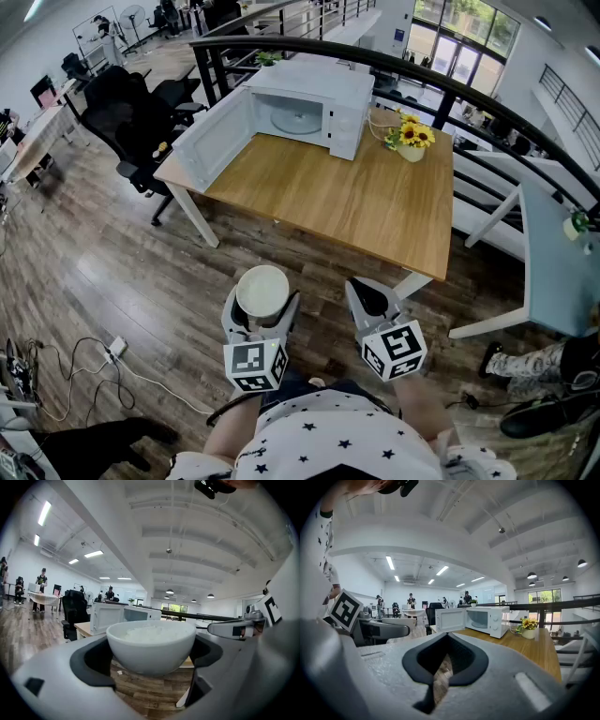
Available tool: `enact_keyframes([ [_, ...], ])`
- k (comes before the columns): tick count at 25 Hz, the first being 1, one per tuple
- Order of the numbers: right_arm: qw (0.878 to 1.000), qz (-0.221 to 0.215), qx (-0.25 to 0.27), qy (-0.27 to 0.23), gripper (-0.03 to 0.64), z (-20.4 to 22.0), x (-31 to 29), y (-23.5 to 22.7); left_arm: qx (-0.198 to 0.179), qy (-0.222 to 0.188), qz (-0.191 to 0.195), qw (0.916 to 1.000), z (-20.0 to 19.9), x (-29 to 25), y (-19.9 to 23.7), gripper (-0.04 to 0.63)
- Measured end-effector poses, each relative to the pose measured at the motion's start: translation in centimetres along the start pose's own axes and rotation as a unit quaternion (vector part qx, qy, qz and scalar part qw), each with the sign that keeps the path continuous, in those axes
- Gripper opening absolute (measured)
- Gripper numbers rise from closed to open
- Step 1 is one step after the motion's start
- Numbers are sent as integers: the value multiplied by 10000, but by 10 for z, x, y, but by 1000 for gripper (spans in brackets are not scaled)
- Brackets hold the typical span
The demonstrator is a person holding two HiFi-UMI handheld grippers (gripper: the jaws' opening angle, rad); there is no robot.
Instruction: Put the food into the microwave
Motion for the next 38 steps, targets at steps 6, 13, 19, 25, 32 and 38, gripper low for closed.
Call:
enact_keyframes([
  [6,9999,41,-2,-119,5,1,44,20,-132,-36,-28,9999,0,55,-19,488],
  [13,9998,1,26,-210,5,5,68,39,-132,-94,-76,9998,8,83,-27,488],
  [19,9996,-128,167,-191,5,5,81,45,-130,-168,-41,9998,9,93,-34,488],
  [25,9995,-224,118,-206,5,8,84,46,-114,-248,-37,9996,7,94,-39,488],
  [32,9995,-217,-92,-209,5,18,82,41,-126,-236,-45,9996,12,87,-42,488],
  [38,9995,-216,-156,-191,5,15,75,39,-111,-199,-6,9997,8,77,-42,488],
])
Point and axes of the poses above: the fingertips, and each gripper's own axes: x backward along the fingers, y to its left, z out of its underside, the point moved 7 cm from there along x, backward along the fingers, and after that the axes turned 4 degrees about x, right-handed, at the moved point
